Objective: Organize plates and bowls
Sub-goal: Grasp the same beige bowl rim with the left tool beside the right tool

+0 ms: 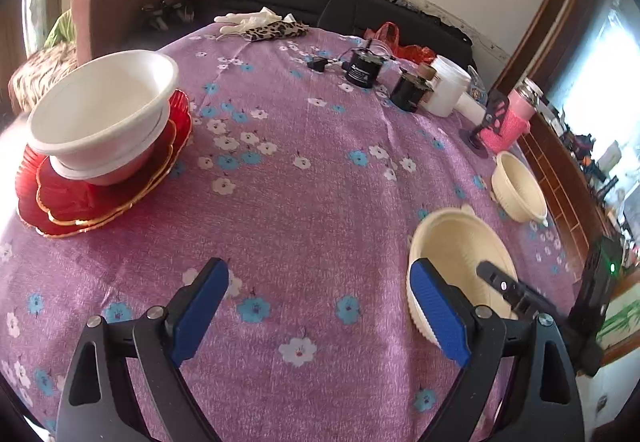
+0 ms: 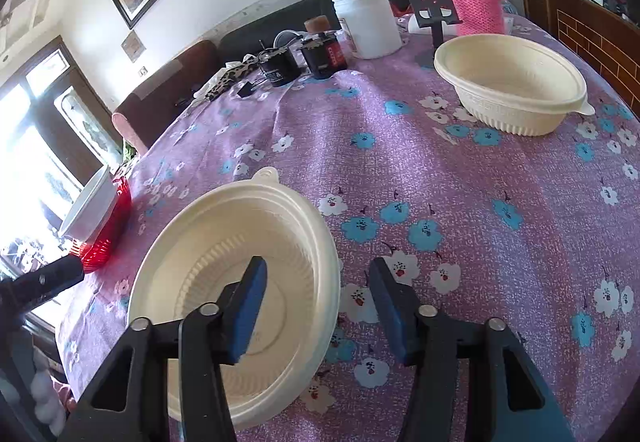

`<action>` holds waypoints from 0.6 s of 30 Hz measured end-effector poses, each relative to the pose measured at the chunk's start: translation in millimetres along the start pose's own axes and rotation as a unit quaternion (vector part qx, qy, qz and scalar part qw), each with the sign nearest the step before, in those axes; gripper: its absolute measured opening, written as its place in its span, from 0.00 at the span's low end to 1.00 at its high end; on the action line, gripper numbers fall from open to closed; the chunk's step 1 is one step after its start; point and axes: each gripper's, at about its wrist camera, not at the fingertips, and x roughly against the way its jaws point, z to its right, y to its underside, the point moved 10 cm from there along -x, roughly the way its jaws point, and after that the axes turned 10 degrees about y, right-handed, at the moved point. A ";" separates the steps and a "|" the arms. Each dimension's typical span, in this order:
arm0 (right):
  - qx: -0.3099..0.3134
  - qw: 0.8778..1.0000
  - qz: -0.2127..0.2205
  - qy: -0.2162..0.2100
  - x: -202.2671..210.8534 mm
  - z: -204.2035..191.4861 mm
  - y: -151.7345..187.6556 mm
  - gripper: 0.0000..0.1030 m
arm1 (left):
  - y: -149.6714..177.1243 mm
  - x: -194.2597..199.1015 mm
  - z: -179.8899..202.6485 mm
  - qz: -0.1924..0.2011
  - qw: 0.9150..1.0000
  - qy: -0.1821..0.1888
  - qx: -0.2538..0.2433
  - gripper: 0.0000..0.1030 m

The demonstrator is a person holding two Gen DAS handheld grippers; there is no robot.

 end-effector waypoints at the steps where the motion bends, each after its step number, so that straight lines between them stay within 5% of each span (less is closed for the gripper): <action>1: 0.001 1.000 0.001 0.001 0.3 0.1 -0.4 0.53 | -1.3 -1.2 -0.5 0.001 1.000 -0.003 -0.002 0.89; 7: 0.008 1.000 0.003 0.007 0.0 -1.4 -0.1 0.50 | 5.8 -33.6 20.4 -0.031 0.999 0.012 -0.017 0.89; 12: 0.007 1.000 0.002 0.012 -0.7 -0.7 0.5 0.38 | 15.4 -53.3 55.8 -0.043 0.996 0.020 -0.072 0.88; 14: 0.001 1.000 0.001 0.014 1.8 0.8 0.9 0.38 | 20.4 -65.0 67.7 -0.058 0.994 0.027 -0.088 0.71; 16: -0.008 1.000 -0.004 0.015 5.0 2.0 3.9 0.38 | 28.8 -79.4 76.3 -0.087 0.991 0.034 -0.096 0.28; 18: -0.010 1.000 -0.010 0.019 7.6 1.5 9.7 0.35 | 33.0 -88.9 79.3 -0.102 0.989 0.038 -0.096 0.17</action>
